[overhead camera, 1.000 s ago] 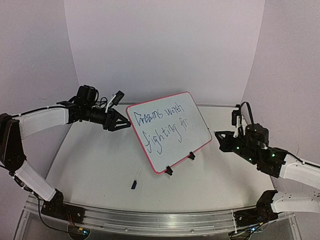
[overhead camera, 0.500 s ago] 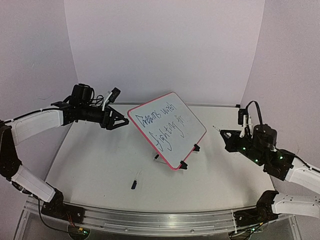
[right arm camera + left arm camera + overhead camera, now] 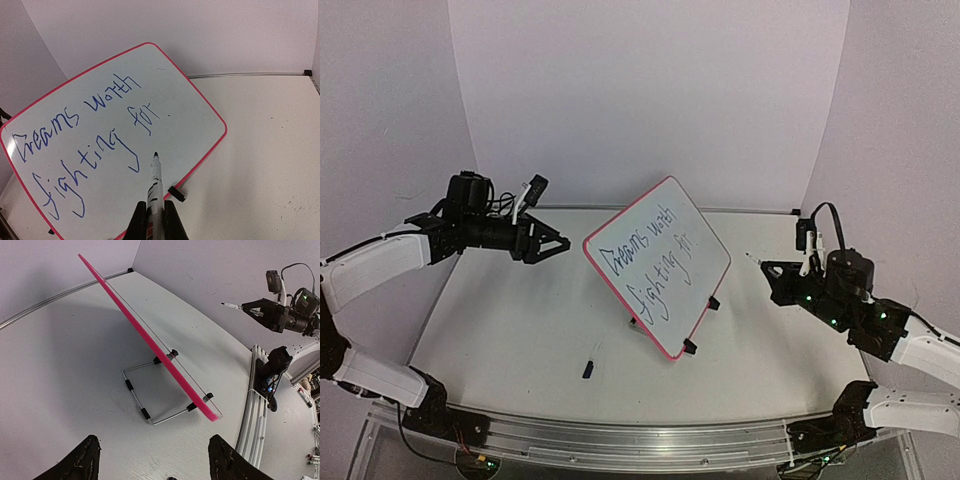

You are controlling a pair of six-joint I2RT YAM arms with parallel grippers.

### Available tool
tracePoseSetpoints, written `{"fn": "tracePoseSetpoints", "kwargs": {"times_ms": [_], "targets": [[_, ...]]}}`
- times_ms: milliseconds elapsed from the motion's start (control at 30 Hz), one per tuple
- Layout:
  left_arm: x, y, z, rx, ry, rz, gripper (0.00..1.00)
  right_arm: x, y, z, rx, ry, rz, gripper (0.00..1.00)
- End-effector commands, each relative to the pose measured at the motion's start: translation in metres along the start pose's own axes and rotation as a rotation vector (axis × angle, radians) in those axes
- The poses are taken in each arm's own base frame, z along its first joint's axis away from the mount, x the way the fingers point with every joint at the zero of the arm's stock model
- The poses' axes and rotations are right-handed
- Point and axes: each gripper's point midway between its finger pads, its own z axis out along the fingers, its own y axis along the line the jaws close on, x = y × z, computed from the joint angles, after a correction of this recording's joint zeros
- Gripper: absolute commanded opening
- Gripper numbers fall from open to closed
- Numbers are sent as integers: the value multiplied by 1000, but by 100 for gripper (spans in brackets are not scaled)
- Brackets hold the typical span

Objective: Write a sentence on the whiteboard
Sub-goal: Place the whiteboard at the center of the board, then pick up the pen cap from the center of the board.

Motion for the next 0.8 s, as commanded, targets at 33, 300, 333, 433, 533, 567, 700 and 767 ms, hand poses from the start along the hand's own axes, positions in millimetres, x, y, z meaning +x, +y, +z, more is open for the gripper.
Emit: {"fn": "tracePoseSetpoints", "kwargs": {"times_ms": [33, 300, 333, 433, 533, 567, 700, 767], "targets": [[-7, -6, -10, -22, -68, -19, 74, -26, 7, -5, -14, -58, 4, 0], [30, 19, -23, -225, -125, -201, 73, -24, 7, -4, -15, -54, 3, 0], [39, 21, -25, -256, -123, -224, 72, -24, 7, -4, -15, -53, 4, 0], [71, 26, -29, -337, -107, -308, 71, -22, 6, -3, -12, -48, 3, 0], [102, 25, -26, -384, -53, -413, 66, -20, 6, -2, -10, -43, 7, 0], [113, 24, -25, -400, -22, -435, 65, -20, 6, -2, -9, -41, 9, 0], [148, 4, -11, -454, 80, -465, 64, -15, 4, 0, -3, -34, 19, 0], [157, -2, -6, -473, 109, -463, 63, -14, 4, 1, -3, -29, 22, 0]]}}
